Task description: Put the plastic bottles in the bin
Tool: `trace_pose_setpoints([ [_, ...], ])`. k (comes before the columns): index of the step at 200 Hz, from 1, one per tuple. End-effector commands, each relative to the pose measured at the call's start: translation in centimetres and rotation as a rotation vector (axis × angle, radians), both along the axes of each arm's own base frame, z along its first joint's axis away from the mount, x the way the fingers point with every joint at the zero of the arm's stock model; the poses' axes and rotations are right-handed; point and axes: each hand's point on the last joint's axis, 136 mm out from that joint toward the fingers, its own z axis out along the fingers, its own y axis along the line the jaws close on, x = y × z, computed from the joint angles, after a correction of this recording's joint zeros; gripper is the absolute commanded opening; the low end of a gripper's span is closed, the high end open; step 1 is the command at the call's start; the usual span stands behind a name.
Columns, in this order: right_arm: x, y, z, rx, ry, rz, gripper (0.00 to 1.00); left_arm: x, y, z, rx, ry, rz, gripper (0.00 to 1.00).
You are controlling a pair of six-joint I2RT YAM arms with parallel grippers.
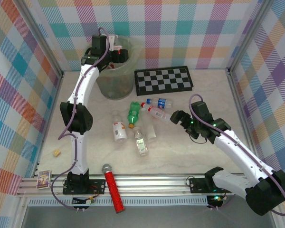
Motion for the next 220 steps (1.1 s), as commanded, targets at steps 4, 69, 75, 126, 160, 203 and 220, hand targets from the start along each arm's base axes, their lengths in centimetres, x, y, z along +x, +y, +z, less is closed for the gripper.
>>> trace_pose_setpoints([
  [4, -0.2, 0.0, -0.3, 0.004, 0.005, 0.000, 0.99, -1.2, 0.4, 5.9, -0.080, -0.112, 0.040, 0.85],
  [69, -0.3, 0.0, -0.5, 0.008, 0.002, 0.001, 0.99, -0.1, 5.3, 0.8, 0.017, 0.016, 0.285, 0.60],
  [75, -0.3, 0.0, -0.5, 0.006, 0.004, 0.001, 0.99, -0.2, 5.1, 0.2, 0.016, 0.034, 0.275, 0.59],
  [126, -0.1, 0.1, -0.3, 0.008, -0.001, 0.002, 0.99, -1.4, 4.3, -2.6, -0.012, 0.107, 0.235, 0.57],
  [160, 0.2, 0.5, -0.1, 0.026, -0.003, 0.001, 0.99, -1.6, 4.0, -3.8, -0.013, 0.140, 0.218, 0.54],
  [203, 0.3, 0.3, 0.2, 0.041, -0.004, -0.032, 0.99, -1.7, 3.7, -0.8, -0.035, 0.071, 0.196, 0.58],
  [220, 0.4, 0.3, 0.2, 0.063, 0.003, -0.063, 0.99, -2.0, 3.5, 1.4, -0.047, 0.026, 0.179, 0.66],
])
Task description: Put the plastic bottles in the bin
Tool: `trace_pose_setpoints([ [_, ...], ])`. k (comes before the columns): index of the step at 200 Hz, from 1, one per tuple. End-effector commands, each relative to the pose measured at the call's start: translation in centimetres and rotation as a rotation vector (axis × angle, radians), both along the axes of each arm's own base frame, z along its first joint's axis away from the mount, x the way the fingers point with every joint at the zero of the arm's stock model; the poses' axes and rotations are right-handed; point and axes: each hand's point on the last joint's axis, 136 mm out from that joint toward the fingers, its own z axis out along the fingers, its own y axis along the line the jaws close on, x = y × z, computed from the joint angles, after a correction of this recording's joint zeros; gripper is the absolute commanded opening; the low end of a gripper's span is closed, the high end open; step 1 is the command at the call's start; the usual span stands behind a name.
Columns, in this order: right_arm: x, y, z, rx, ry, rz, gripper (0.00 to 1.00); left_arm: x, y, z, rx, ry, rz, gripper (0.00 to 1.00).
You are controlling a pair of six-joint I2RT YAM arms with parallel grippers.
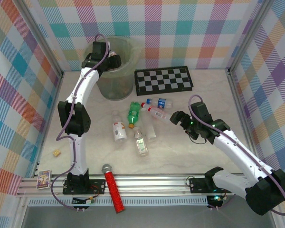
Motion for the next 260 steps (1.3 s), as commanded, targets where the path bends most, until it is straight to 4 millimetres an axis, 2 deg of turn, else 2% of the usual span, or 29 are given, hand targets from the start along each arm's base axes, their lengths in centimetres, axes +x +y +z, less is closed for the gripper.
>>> trace_pose_setpoints([
  [1, 0.5, 0.3, 0.8, 0.050, -0.012, -0.049, 0.99, -1.3, 0.0, 5.7, -0.035, -0.101, -0.026, 0.66],
  [30, 0.8, 0.4, 0.1, 0.135, 0.020, -0.157, 1.00, -2.4, -0.2, 9.9, -0.051, -0.187, -0.051, 0.80],
  [73, 1.8, 0.7, -1.9, 0.312, 0.123, -0.411, 0.96, -5.4, -0.2, 16.1, -0.071, -0.299, -0.084, 0.88],
  [93, 2.7, 0.4, -2.5, 0.318, 0.146, -0.502, 0.95, -7.4, 0.0, 18.0, -0.077, -0.330, -0.095, 0.89],
  [115, 3.7, 0.6, -3.2, 0.332, 0.173, -0.576, 0.94, -10.1, 0.3, 18.6, -0.082, -0.338, -0.092, 0.90],
  [134, 4.8, 1.5, -4.0, 0.358, 0.201, -0.601, 0.93, -13.0, 0.3, 18.2, -0.101, -0.333, -0.092, 0.91],
  [170, 6.9, 4.2, -4.8, 0.369, 0.254, -0.586, 0.94, -18.5, -0.8, 14.8, -0.136, -0.272, -0.116, 0.92],
  [201, 8.5, 5.0, -6.2, 0.374, 0.268, -0.647, 0.94, -22.6, -2.0, 12.1, -0.129, -0.207, -0.155, 0.92],
  [223, 9.1, 5.1, -7.4, 0.390, 0.263, -0.722, 0.93, -25.1, -2.2, 10.0, -0.136, -0.159, -0.161, 0.92],
  [260, 10.3, 6.6, -8.9, 0.431, 0.263, -0.779, 0.91, -28.0, -1.0, 7.2, -0.156, -0.100, -0.103, 0.92],
])
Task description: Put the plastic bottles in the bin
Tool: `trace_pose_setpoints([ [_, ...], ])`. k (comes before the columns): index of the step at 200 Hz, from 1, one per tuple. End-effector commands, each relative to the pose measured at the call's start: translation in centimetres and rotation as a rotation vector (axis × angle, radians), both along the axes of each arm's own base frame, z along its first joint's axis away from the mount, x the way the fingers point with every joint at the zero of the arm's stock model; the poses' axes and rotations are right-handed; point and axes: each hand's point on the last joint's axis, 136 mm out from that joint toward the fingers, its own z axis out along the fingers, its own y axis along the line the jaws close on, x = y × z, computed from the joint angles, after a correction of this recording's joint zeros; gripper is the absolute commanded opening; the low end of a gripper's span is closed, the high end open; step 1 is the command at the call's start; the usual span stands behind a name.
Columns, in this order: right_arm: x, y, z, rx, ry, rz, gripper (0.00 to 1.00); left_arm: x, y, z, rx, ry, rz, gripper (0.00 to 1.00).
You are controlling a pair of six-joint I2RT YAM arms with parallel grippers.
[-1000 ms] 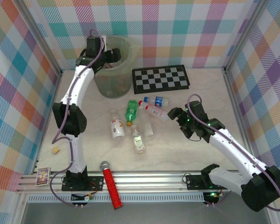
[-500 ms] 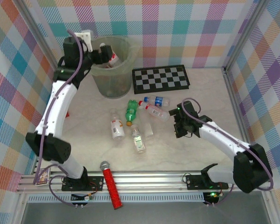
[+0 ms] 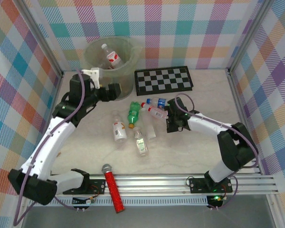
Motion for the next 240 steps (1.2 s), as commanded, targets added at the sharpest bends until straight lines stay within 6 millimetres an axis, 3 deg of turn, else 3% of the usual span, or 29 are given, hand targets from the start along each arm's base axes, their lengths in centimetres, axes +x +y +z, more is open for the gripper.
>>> trace_pose_setpoints([
  [1, 1.6, 1.0, 0.0, 0.044, -0.027, -0.088, 0.91, -1.7, 0.9, -0.8, -0.022, 0.030, 0.054, 0.92],
  [52, 2.3, 1.4, -3.1, 0.040, 0.023, -0.133, 0.80, -4.5, 1.9, -4.3, 0.012, 0.127, 0.076, 0.92],
  [78, 2.3, 1.5, -3.7, 0.030, 0.032, -0.133, 0.76, -4.6, 1.9, -4.6, 0.015, 0.139, 0.078, 0.92],
  [115, 2.1, 0.6, -3.5, 0.016, 0.009, -0.164, 0.61, -4.2, 1.5, -4.4, -0.005, 0.138, 0.072, 0.92],
  [133, 2.1, 0.4, -2.9, 0.019, -0.008, -0.168, 0.56, -4.0, 1.4, -4.6, -0.001, 0.146, 0.070, 0.92],
  [189, 1.2, 0.1, 1.5, 0.055, -0.096, -0.111, 0.55, -4.2, 1.0, -3.1, 0.020, 0.120, 0.033, 0.93],
  [220, -0.6, -0.9, 4.0, 0.027, -0.135, -0.046, 0.55, -4.4, -0.8, -2.4, 0.028, 0.124, -0.084, 0.94],
  [240, -1.2, -1.6, 5.9, 0.008, -0.198, -0.015, 0.55, -4.0, -3.0, -2.4, -0.108, 0.139, -0.143, 0.95],
])
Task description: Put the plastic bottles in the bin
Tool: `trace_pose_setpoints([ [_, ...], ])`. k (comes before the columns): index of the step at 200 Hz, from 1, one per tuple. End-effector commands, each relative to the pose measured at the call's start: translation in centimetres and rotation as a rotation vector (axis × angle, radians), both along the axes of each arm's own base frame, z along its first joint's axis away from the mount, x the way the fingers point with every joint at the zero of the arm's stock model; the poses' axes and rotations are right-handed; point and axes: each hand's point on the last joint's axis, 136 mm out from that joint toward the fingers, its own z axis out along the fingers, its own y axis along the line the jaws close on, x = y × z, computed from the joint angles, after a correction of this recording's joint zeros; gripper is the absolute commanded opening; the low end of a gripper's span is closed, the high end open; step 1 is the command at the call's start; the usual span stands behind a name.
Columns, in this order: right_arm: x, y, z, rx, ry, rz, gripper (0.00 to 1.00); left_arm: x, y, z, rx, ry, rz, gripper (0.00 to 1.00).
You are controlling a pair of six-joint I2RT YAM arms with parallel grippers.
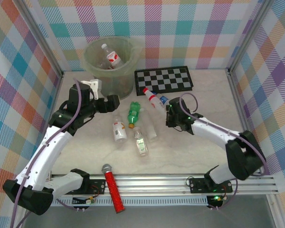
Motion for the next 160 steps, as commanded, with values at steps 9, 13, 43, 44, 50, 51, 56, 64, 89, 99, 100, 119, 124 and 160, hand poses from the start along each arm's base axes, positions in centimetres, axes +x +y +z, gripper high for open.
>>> trace_pose_setpoints([
  [9, -1.7, -1.2, 1.7, -0.081, -0.065, 0.074, 0.55, 0.2, -4.2, 0.9, -0.243, 0.021, -0.121, 0.96],
  [13, -1.8, -1.3, 2.1, -0.082, -0.075, 0.080, 0.55, 0.4, -5.0, 0.8, -0.306, 0.031, -0.127, 0.96],
  [43, -1.9, -0.8, 4.0, -0.058, -0.130, 0.123, 0.56, 0.5, -10.5, 2.3, -0.615, 0.015, -0.220, 1.00],
  [44, -1.9, -0.7, 4.0, -0.057, -0.131, 0.126, 0.56, 0.5, -10.7, 2.4, -0.619, 0.012, -0.225, 1.00],
  [50, -1.9, -0.5, 4.2, -0.045, -0.141, 0.132, 0.56, 0.3, -11.6, 2.9, -0.632, -0.004, -0.249, 1.00],
  [51, -1.8, -0.5, 4.3, -0.044, -0.143, 0.133, 0.56, 0.2, -11.7, 3.0, -0.634, -0.007, -0.252, 1.00],
  [56, -1.7, -0.3, 4.3, -0.033, -0.150, 0.138, 0.56, 0.3, -12.3, 3.3, -0.641, -0.016, -0.258, 1.00],
  [64, -1.6, 0.2, 4.6, -0.013, -0.163, 0.146, 0.56, 0.2, -13.3, 3.5, -0.649, -0.014, -0.268, 1.00],
  [89, -1.0, 1.4, 5.5, 0.053, -0.218, 0.157, 0.57, 0.5, -15.5, 2.3, -0.692, 0.033, -0.216, 1.00],
  [99, -0.8, 2.0, 6.0, 0.087, -0.245, 0.160, 0.57, 0.7, -16.0, 1.4, -0.710, 0.041, -0.182, 1.00],
  [100, -0.8, 2.1, 6.0, 0.089, -0.246, 0.161, 0.57, 0.7, -16.0, 1.4, -0.711, 0.043, -0.180, 1.00],
  [119, -0.5, 3.1, 6.9, 0.126, -0.278, 0.181, 0.57, 1.2, -16.5, -0.5, -0.723, 0.082, -0.114, 1.00],
  [124, -0.5, 3.4, 7.1, 0.132, -0.284, 0.187, 0.57, 1.4, -16.7, -0.8, -0.732, 0.090, -0.102, 1.00],
  [160, -0.5, 4.6, 7.9, 0.158, -0.317, 0.208, 0.57, 2.3, -16.9, -2.5, -0.728, 0.114, -0.029, 1.00],
])
